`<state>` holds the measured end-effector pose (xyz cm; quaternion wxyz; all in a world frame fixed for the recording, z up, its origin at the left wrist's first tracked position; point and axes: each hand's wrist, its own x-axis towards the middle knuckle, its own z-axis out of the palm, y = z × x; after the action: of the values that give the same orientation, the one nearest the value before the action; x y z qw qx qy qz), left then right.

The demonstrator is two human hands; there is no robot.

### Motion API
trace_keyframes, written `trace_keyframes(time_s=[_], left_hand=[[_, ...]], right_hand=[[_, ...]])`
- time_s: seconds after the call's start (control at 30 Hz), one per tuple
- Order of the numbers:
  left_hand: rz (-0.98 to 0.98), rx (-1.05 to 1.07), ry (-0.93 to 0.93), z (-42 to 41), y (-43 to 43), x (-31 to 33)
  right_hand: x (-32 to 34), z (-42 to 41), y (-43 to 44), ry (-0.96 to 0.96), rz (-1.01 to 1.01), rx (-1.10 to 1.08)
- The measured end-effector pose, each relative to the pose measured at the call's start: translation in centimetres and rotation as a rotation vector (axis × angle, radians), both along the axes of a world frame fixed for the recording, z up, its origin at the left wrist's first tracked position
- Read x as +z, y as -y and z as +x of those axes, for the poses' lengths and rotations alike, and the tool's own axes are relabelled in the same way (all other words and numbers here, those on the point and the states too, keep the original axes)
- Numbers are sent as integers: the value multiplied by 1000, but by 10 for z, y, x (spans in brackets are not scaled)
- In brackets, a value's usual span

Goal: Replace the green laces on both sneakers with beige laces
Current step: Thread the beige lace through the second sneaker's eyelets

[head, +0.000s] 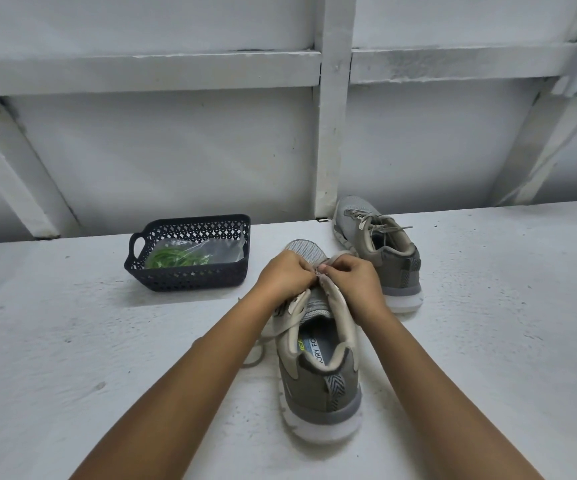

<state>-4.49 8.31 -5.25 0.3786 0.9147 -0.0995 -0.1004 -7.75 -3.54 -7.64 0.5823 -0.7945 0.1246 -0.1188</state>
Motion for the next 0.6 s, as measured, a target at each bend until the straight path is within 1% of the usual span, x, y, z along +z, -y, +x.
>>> trace_keyframes(time_s=[0.07, 0.17, 0.33, 0.37, 0.4, 0.47, 0.5, 0.53, 0.57, 0.6], left_hand=[[33, -5, 14, -1, 0, 0], [-21, 42, 49, -4, -7, 3], [-323, 179, 90, -10, -35, 19], [-445, 203, 78, -11, -42, 24], [-630, 225, 37, -13, -49, 29], [-1087, 224, -124, -17, -65, 41], [-1260, 205, -194, -20, -75, 46], [-1358, 184, -252, -22, -85, 50], [-1381, 143, -306, -25, -96, 54], [-1331, 79, -357, -28, -109, 57]], right_hand=[[4, 2, -2, -40, 32, -25], [11, 3, -5, -104, 31, -73], [17, 0, -7, -131, -8, -100], [18, -1, -7, -129, 0, -101], [19, -2, -6, -127, 20, -105], [22, -5, -6, -125, 71, -114], [23, -6, -7, -122, 103, -120], [25, -7, -8, -115, 142, -128], [26, -7, -8, -110, 179, -137], [27, -8, -9, -109, 203, -144]])
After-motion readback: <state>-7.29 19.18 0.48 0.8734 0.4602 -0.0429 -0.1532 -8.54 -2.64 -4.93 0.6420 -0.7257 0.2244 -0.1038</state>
